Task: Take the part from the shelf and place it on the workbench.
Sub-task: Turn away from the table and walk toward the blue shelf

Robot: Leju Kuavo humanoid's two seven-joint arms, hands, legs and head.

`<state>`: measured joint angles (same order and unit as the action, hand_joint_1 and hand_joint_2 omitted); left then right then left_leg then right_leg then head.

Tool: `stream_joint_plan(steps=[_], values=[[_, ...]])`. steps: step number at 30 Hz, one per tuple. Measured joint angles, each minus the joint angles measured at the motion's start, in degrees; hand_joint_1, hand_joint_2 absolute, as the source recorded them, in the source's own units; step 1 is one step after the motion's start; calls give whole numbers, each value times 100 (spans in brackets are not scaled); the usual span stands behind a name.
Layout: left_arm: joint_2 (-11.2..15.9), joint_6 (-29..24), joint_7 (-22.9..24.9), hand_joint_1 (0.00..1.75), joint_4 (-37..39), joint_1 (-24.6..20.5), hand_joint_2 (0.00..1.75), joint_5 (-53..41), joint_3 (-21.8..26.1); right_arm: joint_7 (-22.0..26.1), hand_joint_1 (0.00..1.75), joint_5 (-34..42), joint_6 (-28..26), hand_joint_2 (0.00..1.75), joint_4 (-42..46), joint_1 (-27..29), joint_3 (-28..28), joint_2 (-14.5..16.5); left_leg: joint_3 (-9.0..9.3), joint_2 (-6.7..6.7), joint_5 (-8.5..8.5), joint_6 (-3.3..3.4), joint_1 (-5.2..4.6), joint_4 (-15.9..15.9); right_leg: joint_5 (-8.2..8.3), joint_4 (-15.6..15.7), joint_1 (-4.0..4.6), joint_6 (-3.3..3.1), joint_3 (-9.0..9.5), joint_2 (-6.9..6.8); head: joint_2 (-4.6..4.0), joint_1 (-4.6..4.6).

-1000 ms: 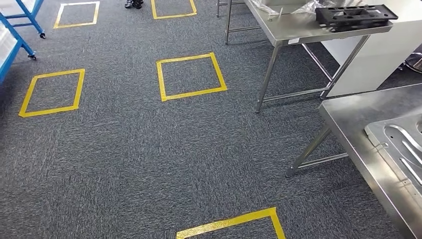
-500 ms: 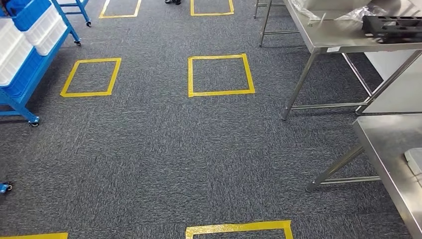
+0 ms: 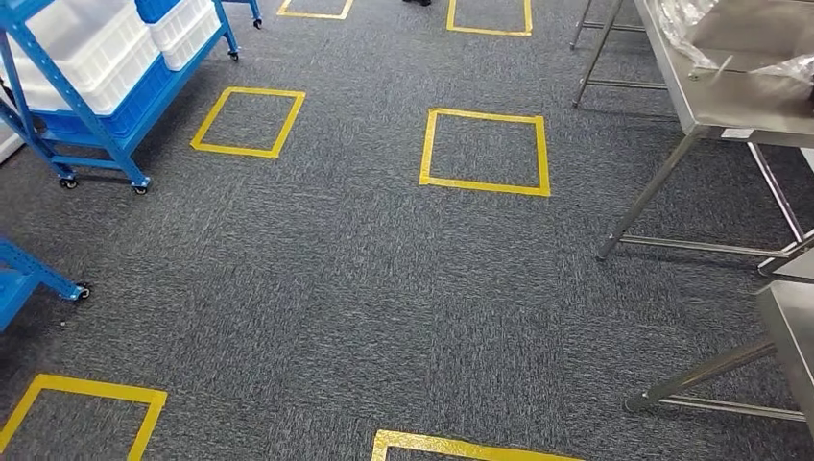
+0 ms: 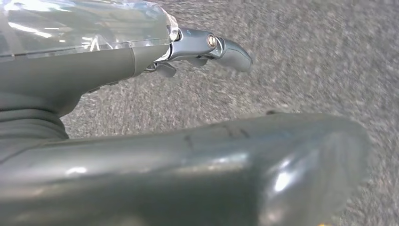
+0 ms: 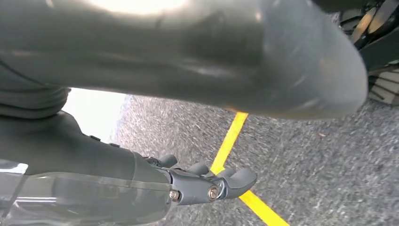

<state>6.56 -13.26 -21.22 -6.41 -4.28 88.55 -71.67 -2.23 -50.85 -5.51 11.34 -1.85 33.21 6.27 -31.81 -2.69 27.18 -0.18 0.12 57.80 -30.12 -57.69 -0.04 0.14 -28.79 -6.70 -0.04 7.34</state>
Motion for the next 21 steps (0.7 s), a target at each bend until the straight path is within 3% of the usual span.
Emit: stream_joint_plan(steps=[2,4,6,7,9,11,13,15,17,19,21], values=[[-4,-13,-30,0,2,14,0,19,4,0,0,3,2,0,0,-22,1,-5,6,111,-40,81,22,-47,-177,-225,-26,51,-86,245,0,-1],[-7,-4,-72,0,3,-10,0,29,8,-14,0,20,13,0,-4,-13,2,-10,-1,226,-65,133,27,-64,-538,-882,-40,66,-400,556,0,-1],[-7,19,-104,0,3,-25,0,46,9,-36,0,40,25,0,-13,-8,2,-10,-11,366,-73,146,20,-59,-765,-1557,-47,73,-751,640,0,0],[-8,32,-113,0,3,-23,0,60,8,-45,0,45,27,0,-17,-7,2,-11,-10,443,-73,145,19,-53,-718,-1650,-53,74,-820,649,0,0],[-14,51,-122,0,3,-19,0,84,7,-52,0,49,21,0,-18,-8,2,-16,-3,597,-67,130,25,-26,-335,-1208,-78,71,-659,704,0,0],[-20,31,-128,0,5,-29,0,99,7,-35,0,50,14,0,-20,-1,3,-24,-27,736,-43,83,27,34,11,-489,-113,67,-365,953,0,-1],[-28,-48,-133,0,16,-40,0,119,8,0,0,53,-1,0,-23,-7,8,-28,-75,854,-37,6,26,71,92,-178,-118,48,-249,1107,0,-1],[-42,-141,-135,0,29,-34,0,111,9,34,0,64,-74,0,-24,-34,11,15,-110,944,-57,-80,45,59,113,-145,-97,-15,-242,1002,0,0],[-55,-191,-132,0,34,-25,0,78,8,32,0,79,-242,0,-22,-49,13,119,-183,754,41,-137,59,193,152,-83,-89,-106,-222,869,0,1],[-65,-209,-127,0,37,-52,0,54,7,2,0,88,-381,0,-22,-49,17,247,-428,442,364,-174,60,732,168,-46,-68,-171,-215,717,0,1],[-79,-210,-122,0,38,-80,0,13,-1,-10,0,106,-381,0,-23,-53,34,346,-748,336,676,-212,66,1437,158,-48,-36,-198,-222,549,0,1]])
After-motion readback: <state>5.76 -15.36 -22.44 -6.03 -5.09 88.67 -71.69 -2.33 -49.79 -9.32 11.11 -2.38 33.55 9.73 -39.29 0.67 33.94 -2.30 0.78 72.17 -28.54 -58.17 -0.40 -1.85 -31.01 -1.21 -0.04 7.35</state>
